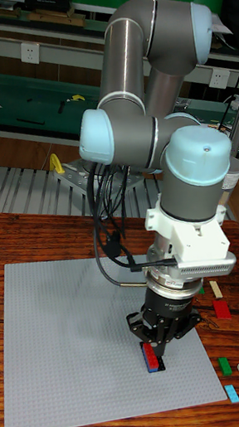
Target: Build with small Lego blocks
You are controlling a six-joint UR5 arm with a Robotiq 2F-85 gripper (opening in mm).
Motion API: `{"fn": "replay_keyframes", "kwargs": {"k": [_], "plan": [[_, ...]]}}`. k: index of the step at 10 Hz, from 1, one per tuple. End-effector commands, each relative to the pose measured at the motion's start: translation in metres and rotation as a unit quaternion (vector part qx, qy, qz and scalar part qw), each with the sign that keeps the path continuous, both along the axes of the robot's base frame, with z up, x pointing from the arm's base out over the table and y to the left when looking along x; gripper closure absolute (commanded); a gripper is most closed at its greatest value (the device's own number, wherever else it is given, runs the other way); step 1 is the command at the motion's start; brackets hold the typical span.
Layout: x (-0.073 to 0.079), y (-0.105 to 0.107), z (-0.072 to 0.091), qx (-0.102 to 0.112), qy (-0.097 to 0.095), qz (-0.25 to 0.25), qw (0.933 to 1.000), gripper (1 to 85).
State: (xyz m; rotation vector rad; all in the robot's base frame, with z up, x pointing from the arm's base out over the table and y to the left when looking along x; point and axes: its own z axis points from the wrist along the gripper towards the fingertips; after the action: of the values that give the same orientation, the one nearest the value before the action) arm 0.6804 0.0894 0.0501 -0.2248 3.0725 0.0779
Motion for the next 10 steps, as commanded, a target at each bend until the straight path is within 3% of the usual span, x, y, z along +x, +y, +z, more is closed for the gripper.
{"fn": "replay_keyframes", "kwargs": {"k": [1, 2, 3, 5, 7, 10], "plan": [[-0.007, 0.026, 0.000, 0.010, -0.006, -0.029, 0.9995, 84.3], [-0.006, 0.025, -0.001, 0.003, -0.010, -0.031, 0.9995, 84.3], [-0.008, 0.013, -0.002, -0.022, -0.008, -0.012, 0.9997, 84.3], [-0.017, 0.026, -0.002, 0.001, 0.008, 0.030, 0.9995, 84.3], [-0.011, 0.029, -0.001, 0.006, -0.005, 0.038, 0.9993, 84.3], [-0.001, 0.090, -0.010, 0.018, -0.009, -0.013, 0.9997, 84.3]]}}
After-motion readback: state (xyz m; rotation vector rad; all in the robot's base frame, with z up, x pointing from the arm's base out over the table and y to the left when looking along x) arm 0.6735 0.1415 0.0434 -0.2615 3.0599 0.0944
